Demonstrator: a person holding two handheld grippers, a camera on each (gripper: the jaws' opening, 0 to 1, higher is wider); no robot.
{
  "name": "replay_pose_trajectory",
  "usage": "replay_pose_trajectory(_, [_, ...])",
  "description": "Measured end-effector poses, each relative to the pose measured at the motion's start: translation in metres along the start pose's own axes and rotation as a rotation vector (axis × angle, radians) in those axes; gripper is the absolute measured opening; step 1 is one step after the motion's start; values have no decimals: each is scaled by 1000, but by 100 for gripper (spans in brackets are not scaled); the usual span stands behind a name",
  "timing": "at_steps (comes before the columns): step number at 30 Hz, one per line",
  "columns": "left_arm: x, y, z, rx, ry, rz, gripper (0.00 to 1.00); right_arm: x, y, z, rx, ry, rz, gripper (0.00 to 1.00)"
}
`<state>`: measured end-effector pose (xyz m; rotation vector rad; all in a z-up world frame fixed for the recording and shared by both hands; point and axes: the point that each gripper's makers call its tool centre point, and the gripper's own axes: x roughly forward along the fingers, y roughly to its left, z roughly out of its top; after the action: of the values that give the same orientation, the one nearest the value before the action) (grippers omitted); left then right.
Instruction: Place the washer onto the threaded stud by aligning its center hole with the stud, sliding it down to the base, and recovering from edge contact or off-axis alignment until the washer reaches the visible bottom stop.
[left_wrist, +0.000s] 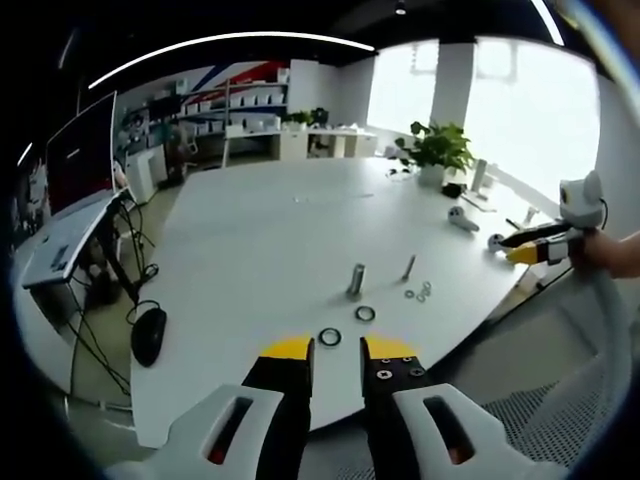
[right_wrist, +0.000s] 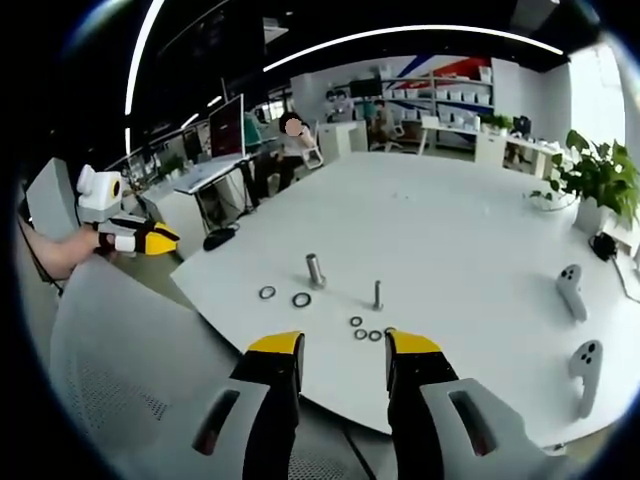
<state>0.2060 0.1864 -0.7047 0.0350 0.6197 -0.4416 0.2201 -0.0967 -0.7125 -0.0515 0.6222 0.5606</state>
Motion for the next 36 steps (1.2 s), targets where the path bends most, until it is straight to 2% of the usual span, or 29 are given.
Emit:
replay_pose_trajectory(12, [0,0,-2,-1,8,-3,16,-2,-3,3,18,-21,-16,35])
replay_pose_trajectory(32, [1,3,0,-5,4,12,15,-1,-4,1,20,-12,-15,34])
replay_pose_trajectory(36, [2,1,-4,-3,23,1,16,-1,-4,1,22,-12,-15,35])
